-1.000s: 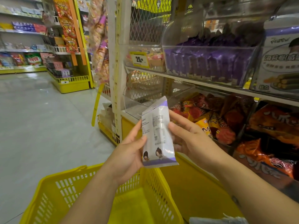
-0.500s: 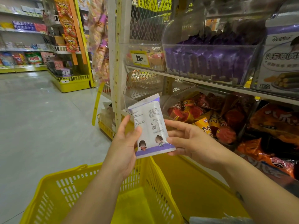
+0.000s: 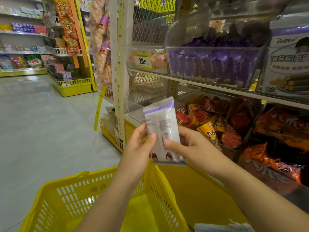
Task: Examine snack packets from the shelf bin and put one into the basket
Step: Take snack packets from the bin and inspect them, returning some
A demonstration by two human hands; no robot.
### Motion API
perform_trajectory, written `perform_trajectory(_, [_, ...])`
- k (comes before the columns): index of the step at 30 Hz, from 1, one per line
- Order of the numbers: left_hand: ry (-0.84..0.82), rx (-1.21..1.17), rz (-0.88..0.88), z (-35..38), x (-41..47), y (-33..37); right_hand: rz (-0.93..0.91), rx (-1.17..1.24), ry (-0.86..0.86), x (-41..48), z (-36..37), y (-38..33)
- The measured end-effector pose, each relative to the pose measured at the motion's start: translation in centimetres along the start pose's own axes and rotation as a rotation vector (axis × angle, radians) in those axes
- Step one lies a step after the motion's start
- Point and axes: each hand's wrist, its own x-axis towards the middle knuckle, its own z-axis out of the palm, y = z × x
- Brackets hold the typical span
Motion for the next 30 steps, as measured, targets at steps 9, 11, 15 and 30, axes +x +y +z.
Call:
perform_trajectory(9, [0.168, 0.499, 0.102, -1.1, 0.4, 0.7, -0.092, -0.513, 0.039, -0.2, 0.9, 0.0])
perform_trajectory(11, [0.167, 0.589, 0.109, -1.4, 0.3, 0.7, -0.103, -0.590, 0.014, -0.2, 1.0, 0.0])
perform_trajectory(15, [0.181, 0.582, 0.090, -1.5, 0.1, 0.6, -0.114, -0.632, -0.023, -0.2, 0.9, 0.0])
perform_trajectory(30, [-0.060, 0.340, -0.014, -0.4, 0.0, -0.4, 0.018, -0.203, 0.005, -0.1, 0.0, 0.6])
